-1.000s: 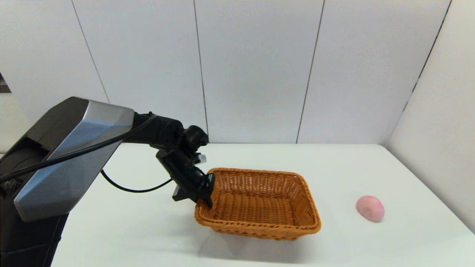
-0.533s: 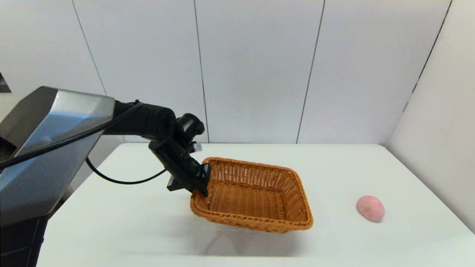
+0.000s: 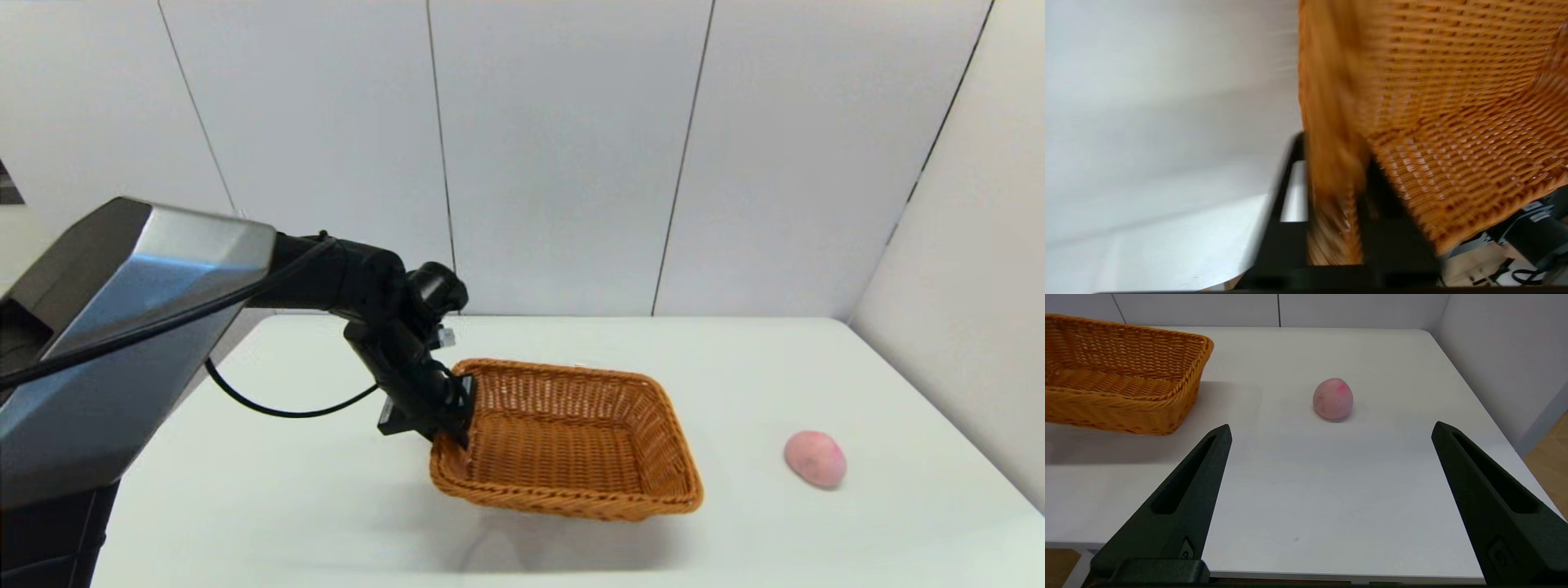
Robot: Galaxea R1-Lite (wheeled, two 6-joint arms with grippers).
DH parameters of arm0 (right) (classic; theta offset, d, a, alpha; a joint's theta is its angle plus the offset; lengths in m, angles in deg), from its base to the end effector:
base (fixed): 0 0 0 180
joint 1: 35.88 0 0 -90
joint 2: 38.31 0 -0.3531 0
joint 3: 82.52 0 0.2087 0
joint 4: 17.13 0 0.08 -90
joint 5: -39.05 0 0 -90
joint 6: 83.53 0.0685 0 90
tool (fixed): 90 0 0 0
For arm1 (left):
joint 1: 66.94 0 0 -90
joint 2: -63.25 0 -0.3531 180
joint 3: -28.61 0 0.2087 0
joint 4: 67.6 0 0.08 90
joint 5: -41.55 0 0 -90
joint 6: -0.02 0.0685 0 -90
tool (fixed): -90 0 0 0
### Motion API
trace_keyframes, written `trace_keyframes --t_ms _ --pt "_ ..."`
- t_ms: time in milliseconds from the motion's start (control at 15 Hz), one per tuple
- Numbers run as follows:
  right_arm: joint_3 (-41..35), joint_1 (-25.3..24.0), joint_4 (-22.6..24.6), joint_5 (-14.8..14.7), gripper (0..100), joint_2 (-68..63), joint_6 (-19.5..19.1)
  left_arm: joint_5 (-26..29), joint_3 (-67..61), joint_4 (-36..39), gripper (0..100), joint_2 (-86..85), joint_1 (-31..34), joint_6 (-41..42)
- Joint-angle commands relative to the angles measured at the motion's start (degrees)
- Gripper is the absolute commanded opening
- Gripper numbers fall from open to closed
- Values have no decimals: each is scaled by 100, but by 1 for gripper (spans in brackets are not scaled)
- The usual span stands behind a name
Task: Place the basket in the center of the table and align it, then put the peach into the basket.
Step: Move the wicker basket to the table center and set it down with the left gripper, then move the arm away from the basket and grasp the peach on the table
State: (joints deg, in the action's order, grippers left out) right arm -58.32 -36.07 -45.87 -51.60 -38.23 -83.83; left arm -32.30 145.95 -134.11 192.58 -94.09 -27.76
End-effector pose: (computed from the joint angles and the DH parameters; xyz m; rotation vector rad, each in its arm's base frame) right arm -0.0148 -0.0008 0.0738 -0.0058 0.0779 -0.0078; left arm 0.3980 -0.2255 0.0869 -0.2525 1.5069 -0.2796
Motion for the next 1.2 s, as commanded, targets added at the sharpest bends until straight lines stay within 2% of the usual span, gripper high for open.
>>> trace_keyframes --t_ms 67,533,667,867,1067,1200 --pt "-1 -8 -1 4 100 1 -5 2 19 -13 100 154 -106 -43" --pt "-1 -8 8 -4 100 1 -5 -279 371 -83 100 -681 87 27" --pt "-1 1 16 -22 100 1 13 -525 327 -145 100 -1323 403 185" --pt "-1 -8 16 -22 100 1 22 -648 151 -865 100 -2527 1019 572" --pt "-1 1 8 -31 100 1 22 -1132 -1158 -839 100 -4249 1309 853" --pt "-1 -8 8 -31 100 1 22 -1475 -2987 -162 100 -6069 1300 897"
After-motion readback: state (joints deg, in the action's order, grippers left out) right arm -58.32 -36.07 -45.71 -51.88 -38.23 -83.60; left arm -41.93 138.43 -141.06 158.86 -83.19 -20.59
